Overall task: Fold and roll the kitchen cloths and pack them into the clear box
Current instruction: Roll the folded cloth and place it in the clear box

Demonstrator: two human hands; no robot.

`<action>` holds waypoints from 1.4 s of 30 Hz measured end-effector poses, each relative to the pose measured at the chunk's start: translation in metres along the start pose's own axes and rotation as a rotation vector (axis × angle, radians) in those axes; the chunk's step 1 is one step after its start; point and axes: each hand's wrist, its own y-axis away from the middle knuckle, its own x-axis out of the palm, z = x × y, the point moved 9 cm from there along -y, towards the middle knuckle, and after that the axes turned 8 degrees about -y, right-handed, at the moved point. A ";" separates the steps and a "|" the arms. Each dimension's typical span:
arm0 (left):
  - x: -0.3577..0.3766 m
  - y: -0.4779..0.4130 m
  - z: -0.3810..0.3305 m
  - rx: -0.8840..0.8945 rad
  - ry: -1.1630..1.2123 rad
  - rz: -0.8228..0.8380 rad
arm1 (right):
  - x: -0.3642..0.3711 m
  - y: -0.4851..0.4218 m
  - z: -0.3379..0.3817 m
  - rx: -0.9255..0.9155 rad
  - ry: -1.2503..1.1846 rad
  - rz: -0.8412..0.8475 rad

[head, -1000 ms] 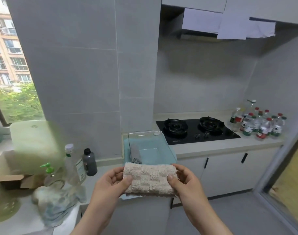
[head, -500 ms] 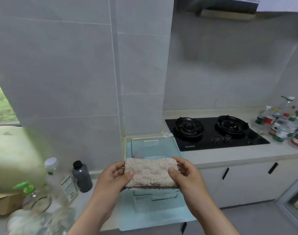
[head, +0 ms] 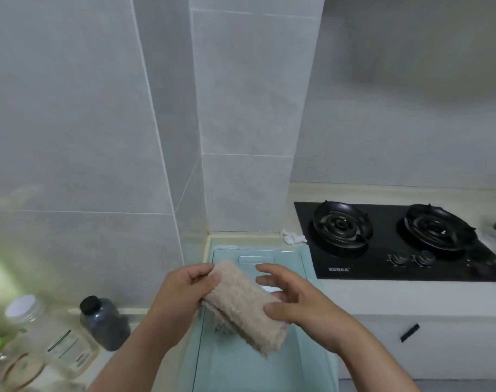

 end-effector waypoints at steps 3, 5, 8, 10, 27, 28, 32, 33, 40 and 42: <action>-0.006 -0.016 0.012 -0.041 -0.027 -0.055 | 0.020 -0.018 -0.005 0.033 0.067 0.154; -0.012 -0.026 0.023 -0.080 -0.050 -0.117 | 0.027 -0.027 -0.008 0.062 0.080 0.188; -0.015 -0.035 0.033 -0.120 -0.052 -0.157 | 0.028 -0.038 -0.017 0.116 0.086 0.180; -0.021 -0.038 0.035 -0.130 -0.043 -0.174 | 0.021 -0.048 -0.024 0.149 0.102 0.118; -0.017 -0.041 0.087 -0.186 -0.500 0.048 | -0.001 -0.167 -0.173 0.338 0.729 -0.217; -0.018 -0.040 0.086 -0.188 -0.483 0.059 | 0.001 -0.168 -0.173 0.312 0.673 -0.233; -0.023 -0.042 0.090 -0.214 -0.430 0.046 | -0.019 -0.152 -0.176 0.267 0.403 -0.504; -0.025 -0.043 0.092 -0.217 -0.412 0.035 | -0.026 -0.147 -0.184 0.276 0.186 -0.589; -0.028 -0.044 0.106 -0.217 -0.344 0.018 | -0.003 -0.172 -0.217 0.229 -0.312 -0.638; -0.029 -0.045 0.110 -0.213 -0.322 0.008 | 0.003 -0.175 -0.222 0.220 -0.385 -0.652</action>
